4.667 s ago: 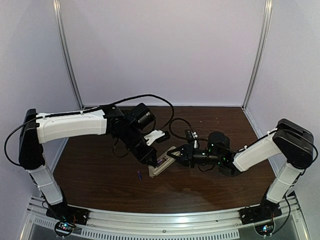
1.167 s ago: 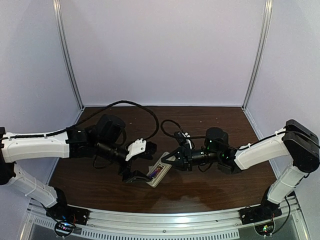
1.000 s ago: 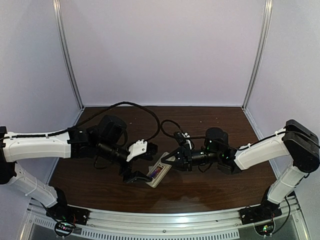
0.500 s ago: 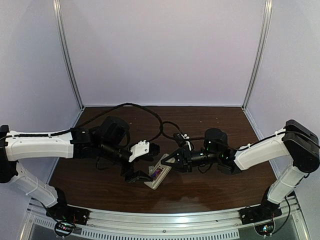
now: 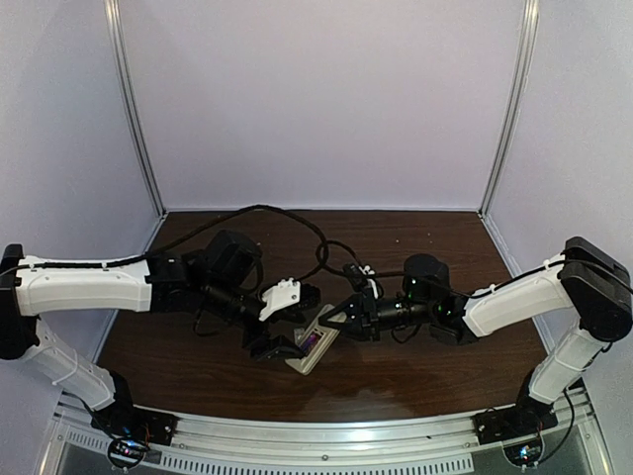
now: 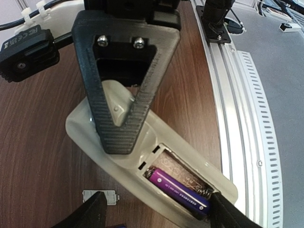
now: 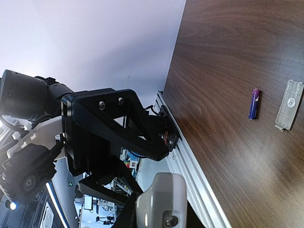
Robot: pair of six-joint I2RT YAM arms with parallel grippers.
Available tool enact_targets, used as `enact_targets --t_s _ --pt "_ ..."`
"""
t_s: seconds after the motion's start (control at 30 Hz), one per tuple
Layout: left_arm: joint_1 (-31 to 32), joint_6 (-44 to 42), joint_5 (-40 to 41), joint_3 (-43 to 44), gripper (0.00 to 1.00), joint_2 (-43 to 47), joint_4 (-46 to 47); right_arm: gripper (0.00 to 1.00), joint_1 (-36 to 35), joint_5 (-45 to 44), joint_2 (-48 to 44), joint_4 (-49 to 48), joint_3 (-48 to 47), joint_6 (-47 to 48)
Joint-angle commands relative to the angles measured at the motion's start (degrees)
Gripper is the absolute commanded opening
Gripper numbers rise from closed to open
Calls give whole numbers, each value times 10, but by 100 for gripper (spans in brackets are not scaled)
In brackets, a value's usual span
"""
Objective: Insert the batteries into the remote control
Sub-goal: Load the battery into the battery compartment.
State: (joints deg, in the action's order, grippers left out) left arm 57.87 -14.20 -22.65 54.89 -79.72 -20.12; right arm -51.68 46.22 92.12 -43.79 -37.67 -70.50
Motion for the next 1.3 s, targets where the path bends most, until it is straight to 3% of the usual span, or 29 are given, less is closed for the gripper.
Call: enact_targets --t_s 0.0,0.7,1.27 --pt "-1 5 29 14 76 -10 3 0 -9 13 -15 -27 -16 3" --pt "-1 15 -35 -4 95 16 -8 0 -1 10 -28 11 -21 31" --pt "-3 34 -50 -13 97 26 5 0 0 15 -13 -24 -10 2"
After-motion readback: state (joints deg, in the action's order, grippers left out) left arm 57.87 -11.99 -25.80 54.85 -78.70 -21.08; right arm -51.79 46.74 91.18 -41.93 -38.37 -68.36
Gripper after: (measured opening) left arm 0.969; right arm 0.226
